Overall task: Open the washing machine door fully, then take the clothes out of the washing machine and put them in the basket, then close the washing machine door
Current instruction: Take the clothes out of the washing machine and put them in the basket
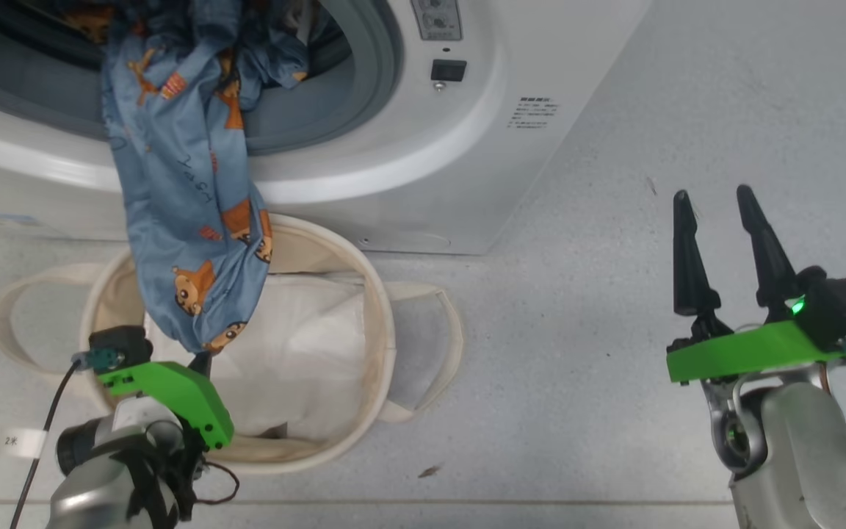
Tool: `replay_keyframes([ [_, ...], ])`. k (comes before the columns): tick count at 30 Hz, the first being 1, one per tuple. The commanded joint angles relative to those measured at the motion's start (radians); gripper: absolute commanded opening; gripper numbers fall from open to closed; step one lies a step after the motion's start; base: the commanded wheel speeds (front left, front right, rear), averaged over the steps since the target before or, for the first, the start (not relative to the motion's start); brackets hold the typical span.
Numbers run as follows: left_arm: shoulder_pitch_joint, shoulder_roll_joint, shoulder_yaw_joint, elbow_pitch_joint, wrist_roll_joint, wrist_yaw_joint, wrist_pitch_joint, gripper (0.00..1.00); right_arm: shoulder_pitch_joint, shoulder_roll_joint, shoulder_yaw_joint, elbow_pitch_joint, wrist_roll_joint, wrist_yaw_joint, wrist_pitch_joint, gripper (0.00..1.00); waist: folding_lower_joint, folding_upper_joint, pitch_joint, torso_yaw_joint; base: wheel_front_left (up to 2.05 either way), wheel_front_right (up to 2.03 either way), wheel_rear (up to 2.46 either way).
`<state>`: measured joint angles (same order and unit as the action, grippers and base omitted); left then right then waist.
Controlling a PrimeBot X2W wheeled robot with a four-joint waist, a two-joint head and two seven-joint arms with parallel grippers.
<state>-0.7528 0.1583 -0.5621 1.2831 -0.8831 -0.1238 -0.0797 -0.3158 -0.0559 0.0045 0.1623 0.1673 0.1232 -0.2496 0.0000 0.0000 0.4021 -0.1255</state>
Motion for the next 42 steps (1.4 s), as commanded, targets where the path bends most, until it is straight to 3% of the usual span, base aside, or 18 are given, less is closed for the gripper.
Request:
replay_keyframes([
  [1,-0.023,0.037,0.028,-0.003,-0.004,-0.004,-0.002,0.00,-0.024,-0.001,0.012,-0.041,-0.008,0.008,-0.012,1.00,0.0000,0.0000,0.019,-0.010,0.00,0.00,0.00],
  [9,-0.023,0.040,0.020,0.005,-0.011,-0.006,-0.004,0.00,-0.021,0.000,0.008,-0.044,-0.016,0.008,-0.012,1.00,0.0000,0.0000,0.019,-0.012,0.00,0.00,0.00],
  [10,-0.021,0.039,0.020,0.005,-0.014,-0.006,-0.003,0.12,-0.021,0.000,0.009,-0.043,-0.016,0.008,-0.012,1.00,0.0000,0.0000,0.014,-0.011,0.00,0.00,0.00],
  [11,-0.018,0.038,0.019,0.006,-0.015,-0.006,-0.005,0.92,-0.022,0.000,0.011,-0.042,-0.017,0.008,-0.012,1.00,0.0000,0.0000,0.009,-0.009,0.00,0.00,0.00],
  [12,-0.013,0.035,0.016,0.006,-0.014,-0.006,-0.014,1.00,-0.022,0.000,0.017,-0.038,-0.017,0.008,-0.012,1.00,0.0000,0.0000,-0.002,-0.006,0.00,0.00,0.00],
  [18,0.013,0.030,-0.002,0.007,-0.003,-0.006,-0.038,1.00,-0.021,-0.002,0.043,-0.015,-0.008,0.008,-0.012,1.00,0.0000,0.0000,-0.052,0.001,0.00,0.00,0.00],
  [29,0.035,0.052,-0.023,-0.044,0.025,-0.007,-0.176,1.00,-0.002,0.000,0.080,0.039,0.025,0.008,-0.012,1.00,0.0000,0.0000,-0.188,0.036,0.00,0.00,0.00],
  [33,0.065,0.081,0.012,-0.137,0.017,-0.007,-0.181,1.00,0.016,0.001,0.092,0.060,0.041,0.008,-0.012,1.00,0.0000,0.0000,-0.246,0.051,0.00,0.00,0.00],
  [42,0.218,0.162,0.199,-0.454,0.142,0.013,-0.182,1.00,0.069,0.003,0.105,0.090,0.067,0.008,-0.012,1.00,0.0000,0.0000,-0.348,0.061,0.00,0.00,0.00],
])
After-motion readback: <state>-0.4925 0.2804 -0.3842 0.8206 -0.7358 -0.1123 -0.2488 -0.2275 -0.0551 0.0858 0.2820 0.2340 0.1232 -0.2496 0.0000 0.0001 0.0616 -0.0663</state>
